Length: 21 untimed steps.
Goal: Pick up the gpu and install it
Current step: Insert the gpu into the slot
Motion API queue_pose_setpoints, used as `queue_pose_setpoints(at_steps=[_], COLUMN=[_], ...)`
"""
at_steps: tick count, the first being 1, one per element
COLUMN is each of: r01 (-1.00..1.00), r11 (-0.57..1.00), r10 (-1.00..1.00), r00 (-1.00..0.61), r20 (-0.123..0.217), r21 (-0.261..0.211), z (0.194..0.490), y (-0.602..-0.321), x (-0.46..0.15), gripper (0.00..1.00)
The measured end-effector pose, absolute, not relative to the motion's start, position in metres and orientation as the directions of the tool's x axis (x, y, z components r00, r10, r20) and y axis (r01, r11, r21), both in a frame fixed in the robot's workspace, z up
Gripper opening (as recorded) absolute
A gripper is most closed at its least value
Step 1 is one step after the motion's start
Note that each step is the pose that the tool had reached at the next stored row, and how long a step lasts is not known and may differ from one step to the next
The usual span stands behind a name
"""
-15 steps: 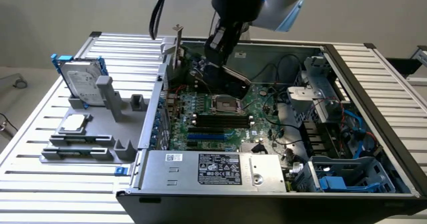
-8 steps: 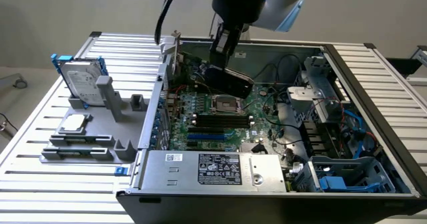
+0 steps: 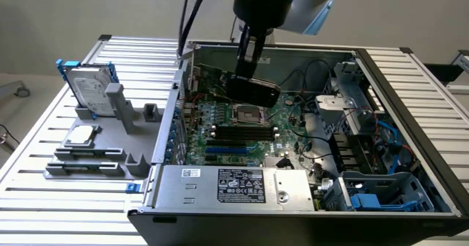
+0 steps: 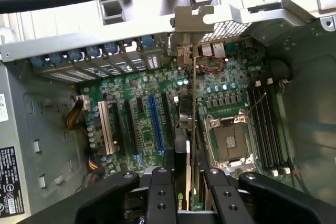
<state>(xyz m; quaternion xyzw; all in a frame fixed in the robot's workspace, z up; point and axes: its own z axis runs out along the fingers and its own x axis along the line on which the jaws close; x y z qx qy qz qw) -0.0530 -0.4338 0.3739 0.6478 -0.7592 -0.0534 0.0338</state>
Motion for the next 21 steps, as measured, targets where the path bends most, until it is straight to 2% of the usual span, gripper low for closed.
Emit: queue_pose_setpoints(at_steps=[11, 21], r01=[-0.994, -0.994], r11=[-0.035, -0.073], r10=[-0.999, -0.997], r00=[0.033, 0.072], r20=[-0.019, -0.017], r21=[0.103, 0.076], z=[0.368, 0.361], y=[-0.434, -0.436], x=[-0.053, -0.056], gripper=[0.26, 0.26])
